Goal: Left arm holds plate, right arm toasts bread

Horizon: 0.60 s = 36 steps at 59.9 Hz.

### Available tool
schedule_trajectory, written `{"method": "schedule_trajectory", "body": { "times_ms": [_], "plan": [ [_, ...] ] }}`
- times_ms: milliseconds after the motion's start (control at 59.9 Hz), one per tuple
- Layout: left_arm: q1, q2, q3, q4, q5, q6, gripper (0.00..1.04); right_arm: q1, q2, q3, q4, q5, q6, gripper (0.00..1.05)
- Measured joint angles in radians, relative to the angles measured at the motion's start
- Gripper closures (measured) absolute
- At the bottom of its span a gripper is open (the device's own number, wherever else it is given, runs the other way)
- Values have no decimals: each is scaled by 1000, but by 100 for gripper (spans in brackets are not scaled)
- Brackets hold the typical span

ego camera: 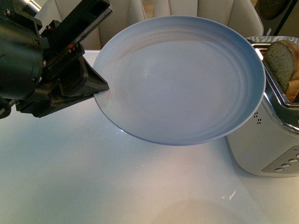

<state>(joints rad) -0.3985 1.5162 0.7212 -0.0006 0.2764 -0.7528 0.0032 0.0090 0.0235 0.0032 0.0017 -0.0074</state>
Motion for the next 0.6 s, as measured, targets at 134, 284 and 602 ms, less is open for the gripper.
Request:
{"method": "schedule_trajectory", "body": {
  "times_ms": [134, 284, 602],
  "plan": [
    [-1, 0, 0, 0, 0, 0, 102, 0, -2, 0, -2, 0, 0, 103],
    [-1, 0, 0, 0, 0, 0, 102, 0, -3, 0, -2, 0, 0, 94],
    [-4, 0, 0, 0, -1, 0, 102, 0, -3, 0, -2, 0, 0, 45]
  ]
}}
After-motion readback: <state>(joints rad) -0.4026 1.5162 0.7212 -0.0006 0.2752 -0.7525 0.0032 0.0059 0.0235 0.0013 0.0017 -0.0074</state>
